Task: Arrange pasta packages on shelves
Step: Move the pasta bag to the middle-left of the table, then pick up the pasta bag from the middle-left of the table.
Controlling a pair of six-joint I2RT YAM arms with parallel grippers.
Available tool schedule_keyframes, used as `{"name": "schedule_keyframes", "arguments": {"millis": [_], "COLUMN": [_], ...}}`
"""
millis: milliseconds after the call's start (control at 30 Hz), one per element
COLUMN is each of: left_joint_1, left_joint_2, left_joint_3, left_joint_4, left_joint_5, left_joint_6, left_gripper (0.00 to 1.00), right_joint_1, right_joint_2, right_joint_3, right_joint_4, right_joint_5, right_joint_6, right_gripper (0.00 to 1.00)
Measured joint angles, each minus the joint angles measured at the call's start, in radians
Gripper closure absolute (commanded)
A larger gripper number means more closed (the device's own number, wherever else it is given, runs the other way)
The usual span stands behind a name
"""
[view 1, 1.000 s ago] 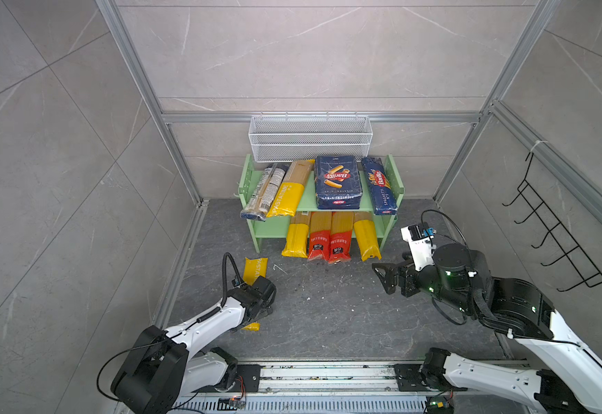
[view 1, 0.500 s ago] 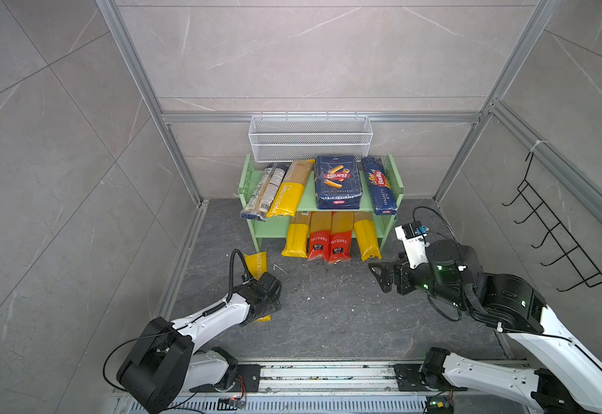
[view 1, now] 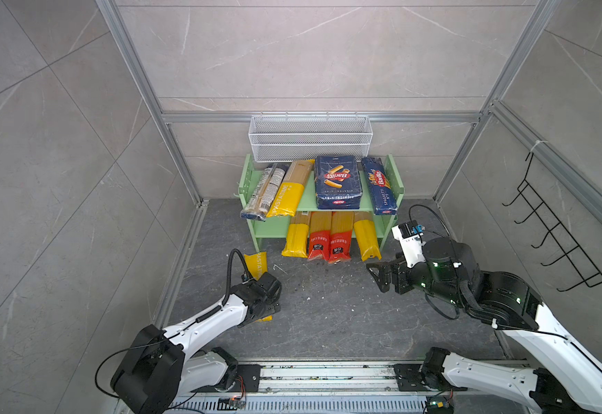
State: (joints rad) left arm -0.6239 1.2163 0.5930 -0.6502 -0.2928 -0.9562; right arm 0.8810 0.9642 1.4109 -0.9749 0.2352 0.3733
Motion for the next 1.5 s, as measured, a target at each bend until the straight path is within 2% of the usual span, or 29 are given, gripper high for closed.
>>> {"name": "schedule_keyframes", "arguments": {"millis": [133,500,967,1500], "left_joint_1": [0.0,0.003,0.018,0.029], "left_joint_2": [0.038,0.105,0.138,0.15], "left_joint_3": [0.0,0.014,0.01,0.029], "left_joint_4": [0.024,0.076,0.162,0.145], "left_joint_5": [-0.002,-0.004,-0.012,-0.014], "left_joint_6": [0.009,0.049,0.056,0.056], "left_gripper": [0.0,0.0,0.0,0.0], "right_joint_1": [0.0,0.0,0.0,0.0], "right_joint_2": [-0.019,-0.063,-0.066,0.015], "right_joint_3": [-0.013,-0.197,-0.188,-0.13], "right_joint_4": [0.001,0.0,0.007,0.008], "right_joint_5": [-0.03,-0.132,-0.161,-0.161], "right_joint_6": [0.0,0.057,0.08,0.08], "right_gripper": [0.0,0.0,0.0,0.0]}}
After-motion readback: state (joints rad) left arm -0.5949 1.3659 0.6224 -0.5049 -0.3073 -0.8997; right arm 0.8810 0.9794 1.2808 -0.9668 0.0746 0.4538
